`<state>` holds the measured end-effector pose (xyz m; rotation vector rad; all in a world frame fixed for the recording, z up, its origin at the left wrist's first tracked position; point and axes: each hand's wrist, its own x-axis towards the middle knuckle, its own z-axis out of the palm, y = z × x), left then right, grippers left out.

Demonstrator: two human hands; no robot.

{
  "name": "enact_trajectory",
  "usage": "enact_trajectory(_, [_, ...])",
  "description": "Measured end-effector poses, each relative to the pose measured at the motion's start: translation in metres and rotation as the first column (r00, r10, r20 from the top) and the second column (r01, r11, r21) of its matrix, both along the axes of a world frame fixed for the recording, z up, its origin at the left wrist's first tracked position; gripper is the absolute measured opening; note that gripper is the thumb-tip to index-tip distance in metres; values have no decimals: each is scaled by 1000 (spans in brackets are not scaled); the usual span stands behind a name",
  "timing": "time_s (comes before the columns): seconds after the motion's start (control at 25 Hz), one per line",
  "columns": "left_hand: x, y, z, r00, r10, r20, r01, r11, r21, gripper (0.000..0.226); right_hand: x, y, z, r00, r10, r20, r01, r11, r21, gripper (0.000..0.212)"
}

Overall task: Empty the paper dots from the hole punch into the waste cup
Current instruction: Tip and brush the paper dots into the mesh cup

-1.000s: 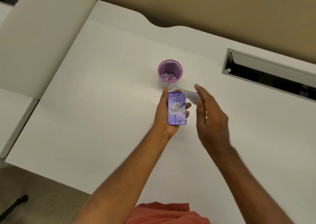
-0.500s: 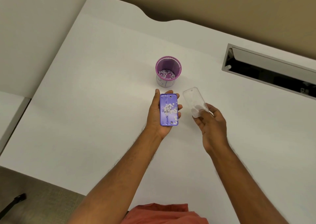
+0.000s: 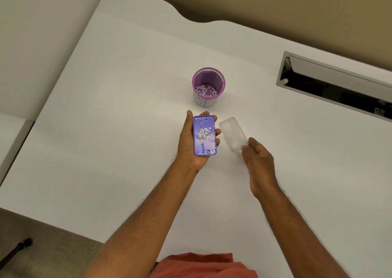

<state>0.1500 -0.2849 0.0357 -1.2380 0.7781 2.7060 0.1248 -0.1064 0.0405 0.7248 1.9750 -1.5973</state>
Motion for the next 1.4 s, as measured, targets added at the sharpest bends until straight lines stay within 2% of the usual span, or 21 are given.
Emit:
enact_trajectory(0.08, [1,-2,0,1000,0,-10,0,1000,13,56,3,-1,11,998,53,-20,-52,998,43,48])
enact_trajectory(0.2, [0,-2,3,1000,9,-20,-9,999,33,57,7,-6,33,981,145,-129,-128,983,132,30])
enact_trajectory(0.32, [-4,-1,9,999,40,-36,-39,999,37,57,8,-20,52,958,233,-167,-222,972,81,14])
enact_trajectory(0.52, [-17,-2,26,998,29,-56,-30,999,-24,62,-1,-49,77,905,380,-192,-389,921,-11,19])
enact_trajectory(0.72, [-25,-6,36,995,30,-91,-35,998,-47,61,-17,-60,85,914,355,-196,-383,915,-128,25])
enact_trajectory(0.92, [-35,-16,49,996,-37,-82,23,986,-165,62,-39,-65,92,915,355,-191,-392,894,-216,24])
enact_trajectory(1.04, [-47,-31,62,985,-113,-128,63,937,-343,60,-68,-74,100,914,325,-245,-383,889,-249,23])
enact_trajectory(1.12, [-56,-46,69,973,-172,-156,79,875,-478,47,-88,-84,109,903,305,-302,-380,895,-234,20])
enact_trajectory(1.24, [-74,-73,79,955,-246,-166,119,829,-546,30,-114,-101,114,866,323,-381,-408,897,-168,15])
enact_trajectory(1.4, [-99,-99,82,941,-322,-104,203,784,-586,36,-137,-120,104,827,367,-425,-429,901,-57,26])
